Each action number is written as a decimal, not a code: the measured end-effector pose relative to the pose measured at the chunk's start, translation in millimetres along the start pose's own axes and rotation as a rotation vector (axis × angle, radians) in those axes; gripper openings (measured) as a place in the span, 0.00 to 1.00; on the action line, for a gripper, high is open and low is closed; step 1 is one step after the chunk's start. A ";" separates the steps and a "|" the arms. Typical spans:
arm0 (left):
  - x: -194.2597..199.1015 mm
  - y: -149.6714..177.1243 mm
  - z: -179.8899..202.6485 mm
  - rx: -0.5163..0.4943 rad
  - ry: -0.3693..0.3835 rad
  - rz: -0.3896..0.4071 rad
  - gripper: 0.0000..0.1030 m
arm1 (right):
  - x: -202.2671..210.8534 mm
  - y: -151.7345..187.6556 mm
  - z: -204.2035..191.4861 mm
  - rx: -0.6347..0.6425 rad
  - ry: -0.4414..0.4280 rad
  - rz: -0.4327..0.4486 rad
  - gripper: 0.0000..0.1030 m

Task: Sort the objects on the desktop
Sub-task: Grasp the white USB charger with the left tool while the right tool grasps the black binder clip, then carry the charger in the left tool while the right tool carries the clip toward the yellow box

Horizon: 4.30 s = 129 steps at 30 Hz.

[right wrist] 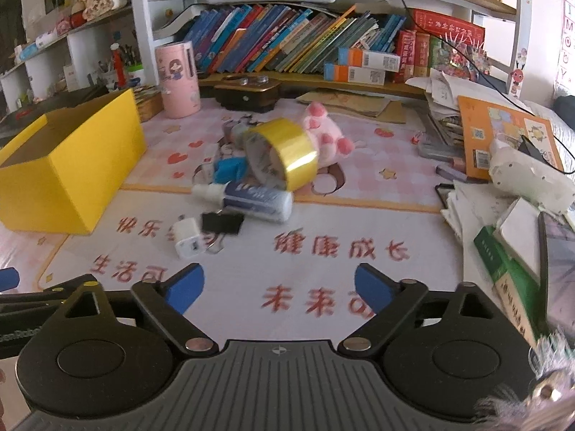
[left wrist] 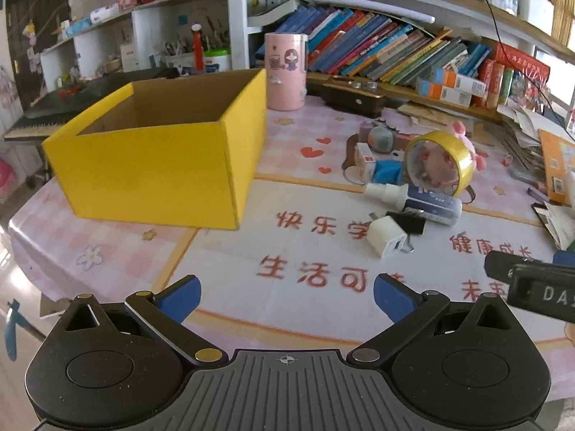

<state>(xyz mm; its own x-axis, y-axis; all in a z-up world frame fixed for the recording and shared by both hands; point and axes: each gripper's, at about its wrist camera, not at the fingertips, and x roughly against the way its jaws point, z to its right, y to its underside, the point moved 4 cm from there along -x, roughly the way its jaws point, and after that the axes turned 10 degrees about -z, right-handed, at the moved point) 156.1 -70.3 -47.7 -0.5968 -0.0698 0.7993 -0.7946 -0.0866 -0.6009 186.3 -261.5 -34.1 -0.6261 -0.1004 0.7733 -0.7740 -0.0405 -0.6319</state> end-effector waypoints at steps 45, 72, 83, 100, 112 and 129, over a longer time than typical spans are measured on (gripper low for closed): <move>14.3 -31.3 -35.9 0.189 0.059 0.043 0.23 | -111.9 -47.4 -51.6 0.101 -0.114 -0.119 0.51; 41.5 -21.6 -70.6 0.214 0.243 0.067 0.23 | 1.0 -34.4 -76.0 0.193 -0.322 -0.060 0.40; 65.4 16.2 -133.7 0.215 0.278 0.064 0.23 | 35.4 14.4 -139.5 0.193 -0.280 -0.070 0.40; 94.2 60.0 -197.0 0.125 0.338 0.055 0.23 | 67.8 79.2 -211.9 0.139 -0.265 -0.099 0.40; 105.6 72.5 -231.7 0.187 0.324 0.084 0.23 | 74.5 84.2 -249.0 0.206 -0.281 -0.101 0.40; 97.0 68.1 -253.4 0.238 0.286 0.071 0.23 | 56.6 72.9 -281.6 0.281 -0.326 -0.144 0.40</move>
<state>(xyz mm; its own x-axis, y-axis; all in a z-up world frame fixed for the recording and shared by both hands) 15.9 168.9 -10.1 -0.6829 0.1936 0.7044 -0.7224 -0.3227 -0.6116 67.8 9.8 -21.7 -0.4166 -0.3797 0.8260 -0.7671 -0.3408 -0.5435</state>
